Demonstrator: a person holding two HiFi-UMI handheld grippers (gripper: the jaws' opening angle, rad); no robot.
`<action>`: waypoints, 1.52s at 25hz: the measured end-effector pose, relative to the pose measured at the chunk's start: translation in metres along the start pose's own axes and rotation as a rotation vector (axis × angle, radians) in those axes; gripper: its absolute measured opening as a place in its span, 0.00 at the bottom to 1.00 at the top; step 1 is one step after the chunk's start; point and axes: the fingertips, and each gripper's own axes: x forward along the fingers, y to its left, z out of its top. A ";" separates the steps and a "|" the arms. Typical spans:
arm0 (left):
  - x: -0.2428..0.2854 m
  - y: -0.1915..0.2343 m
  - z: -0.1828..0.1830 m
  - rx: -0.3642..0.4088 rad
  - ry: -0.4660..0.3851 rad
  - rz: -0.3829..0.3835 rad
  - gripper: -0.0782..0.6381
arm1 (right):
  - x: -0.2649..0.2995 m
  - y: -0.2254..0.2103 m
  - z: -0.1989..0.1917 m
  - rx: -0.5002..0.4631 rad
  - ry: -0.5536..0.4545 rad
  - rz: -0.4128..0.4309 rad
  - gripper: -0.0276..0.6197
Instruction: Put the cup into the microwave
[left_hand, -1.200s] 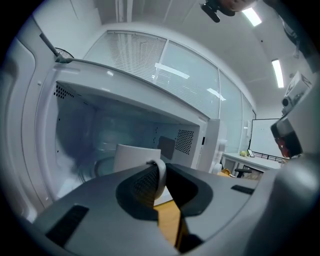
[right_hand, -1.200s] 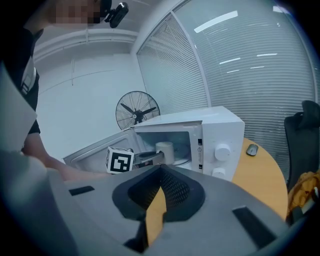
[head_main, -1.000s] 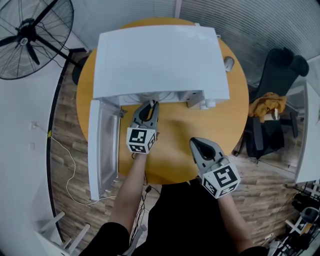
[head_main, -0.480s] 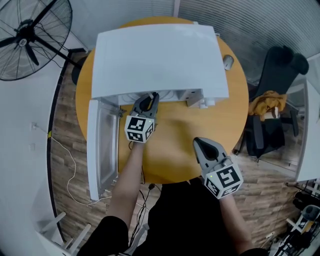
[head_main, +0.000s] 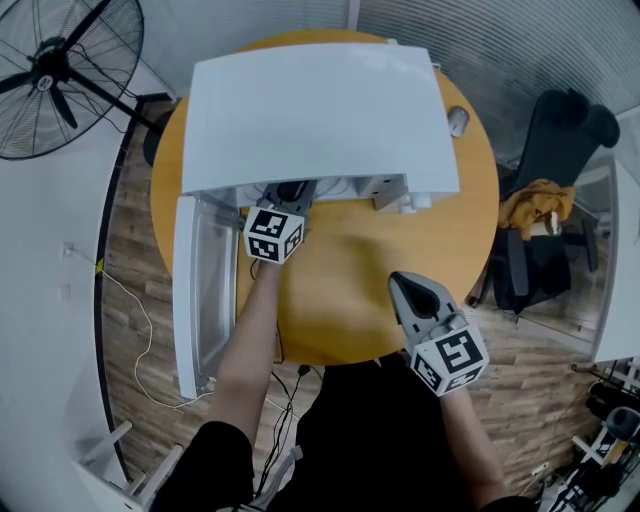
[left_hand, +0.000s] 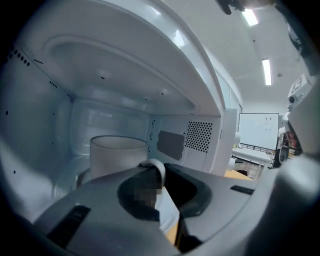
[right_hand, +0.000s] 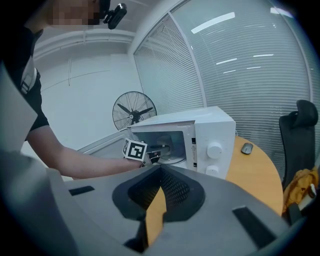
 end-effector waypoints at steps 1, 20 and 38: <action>0.001 0.001 0.000 0.001 0.001 -0.002 0.13 | 0.000 0.000 0.000 0.001 0.001 -0.001 0.06; 0.006 0.007 -0.005 0.004 0.042 0.034 0.19 | -0.003 0.004 -0.004 -0.001 0.011 -0.002 0.06; -0.019 0.017 -0.009 0.007 0.050 0.115 0.22 | -0.007 0.010 -0.002 -0.006 -0.014 -0.001 0.06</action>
